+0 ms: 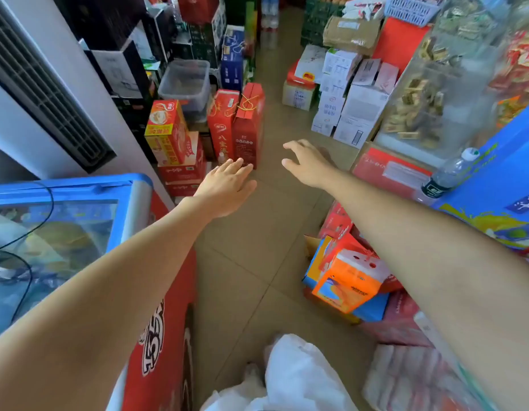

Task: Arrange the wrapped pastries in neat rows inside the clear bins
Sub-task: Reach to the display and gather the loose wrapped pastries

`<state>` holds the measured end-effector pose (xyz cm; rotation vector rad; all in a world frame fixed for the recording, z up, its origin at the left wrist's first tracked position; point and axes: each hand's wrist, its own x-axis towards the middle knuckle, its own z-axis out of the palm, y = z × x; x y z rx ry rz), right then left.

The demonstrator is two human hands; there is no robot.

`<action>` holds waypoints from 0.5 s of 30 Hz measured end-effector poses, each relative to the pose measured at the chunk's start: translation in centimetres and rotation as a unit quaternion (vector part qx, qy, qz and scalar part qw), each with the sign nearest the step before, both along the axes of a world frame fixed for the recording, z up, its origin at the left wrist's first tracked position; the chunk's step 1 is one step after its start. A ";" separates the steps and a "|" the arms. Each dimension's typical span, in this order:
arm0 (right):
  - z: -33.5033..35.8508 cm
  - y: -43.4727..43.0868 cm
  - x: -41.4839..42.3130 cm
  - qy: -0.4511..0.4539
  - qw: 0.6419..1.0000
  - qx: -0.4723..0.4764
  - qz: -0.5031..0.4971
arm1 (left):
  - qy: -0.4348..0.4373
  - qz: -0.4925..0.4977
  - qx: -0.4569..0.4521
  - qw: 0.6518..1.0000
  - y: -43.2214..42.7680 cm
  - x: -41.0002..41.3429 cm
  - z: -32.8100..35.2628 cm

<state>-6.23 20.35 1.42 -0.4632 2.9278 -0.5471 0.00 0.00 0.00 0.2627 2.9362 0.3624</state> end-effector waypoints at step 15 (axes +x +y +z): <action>-1.0 -0.5 -24.7 -0.022 0.999 0.040 -0.003 | -0.037 -0.008 -0.041 0.998 -0.6 -25.6 -0.8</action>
